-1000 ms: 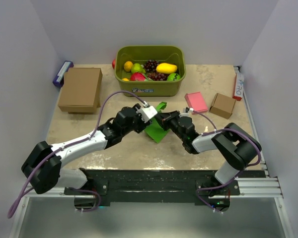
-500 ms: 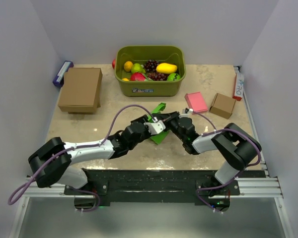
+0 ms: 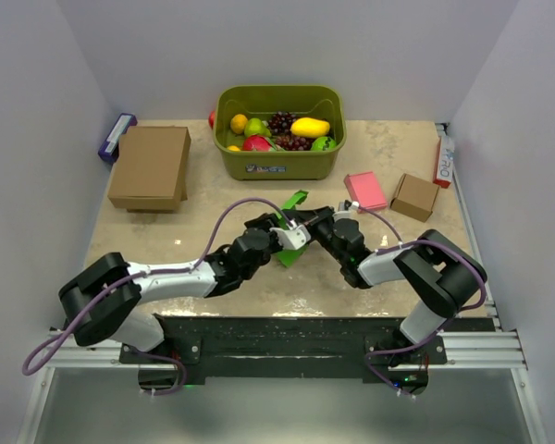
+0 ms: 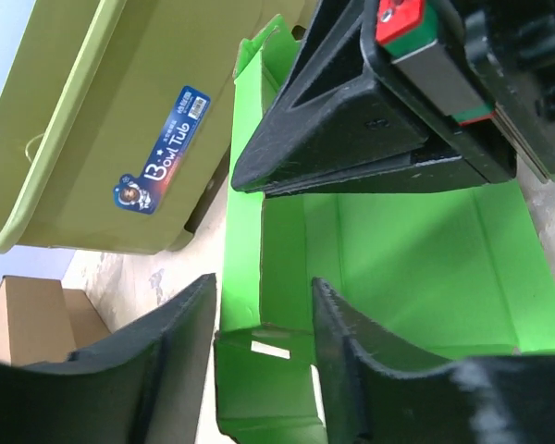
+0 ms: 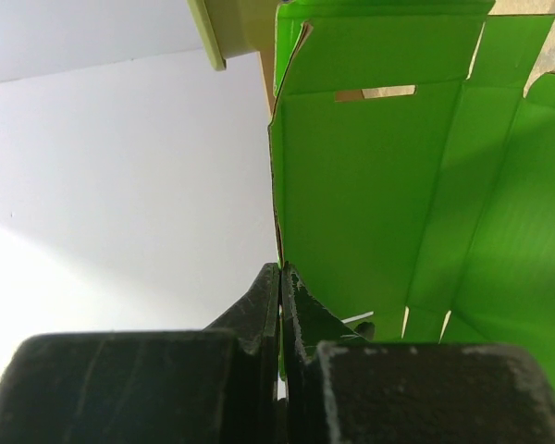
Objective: Fold the paper box
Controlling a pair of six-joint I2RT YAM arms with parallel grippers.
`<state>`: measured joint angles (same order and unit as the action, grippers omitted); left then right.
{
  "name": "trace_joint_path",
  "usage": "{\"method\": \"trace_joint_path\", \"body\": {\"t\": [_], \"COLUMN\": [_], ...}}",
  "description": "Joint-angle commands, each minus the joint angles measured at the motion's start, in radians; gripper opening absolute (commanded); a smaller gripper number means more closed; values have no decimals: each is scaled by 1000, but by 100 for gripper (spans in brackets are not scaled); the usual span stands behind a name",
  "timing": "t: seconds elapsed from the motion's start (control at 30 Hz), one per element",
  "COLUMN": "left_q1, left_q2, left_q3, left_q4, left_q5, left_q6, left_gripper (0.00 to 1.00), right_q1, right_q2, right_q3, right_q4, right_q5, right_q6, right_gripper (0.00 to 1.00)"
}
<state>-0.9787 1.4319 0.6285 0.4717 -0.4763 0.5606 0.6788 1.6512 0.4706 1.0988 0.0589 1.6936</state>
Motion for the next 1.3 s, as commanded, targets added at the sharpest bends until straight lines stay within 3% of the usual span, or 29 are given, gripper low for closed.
{"method": "trace_joint_path", "body": {"t": [0.0, 0.1, 0.27, 0.5, 0.73, 0.87, 1.03, 1.27], "left_q1": [-3, -2, 0, 34, 141, 247, 262, 279], "left_q2": [-19, -104, -269, -389, -545, -643, -578, -417], "left_q3": [63, 99, 111, 61, -68, -176, -253, -329], "left_q4": [-13, -153, -301, -407, -409, -401, -354, -73], "left_q5": [14, 88, 171, 111, 21, 54, 116, 243], "left_q6": [-48, -137, -324, -675, -869, -982, -1010, -969], "left_gripper": [65, 78, 89, 92, 89, 90, 90, 83], "right_q1": [4, 4, 4, 4, 4, 4, 4, 5], "right_q2": [-10, -21, -53, -85, -90, -100, -110, -123], "right_q3": [-7, -12, -6, 5, 0, 6, 13, 16], "right_q4": [38, 35, -8, -71, -88, -102, -125, -134], "right_q5": [1, 12, 32, 47, 55, 61, 58, 56], "right_q6": [-2, -5, -21, -49, -51, -54, -63, -61], "right_gripper": [0, 0, 0, 0, 0, 0, 0, 0]}}
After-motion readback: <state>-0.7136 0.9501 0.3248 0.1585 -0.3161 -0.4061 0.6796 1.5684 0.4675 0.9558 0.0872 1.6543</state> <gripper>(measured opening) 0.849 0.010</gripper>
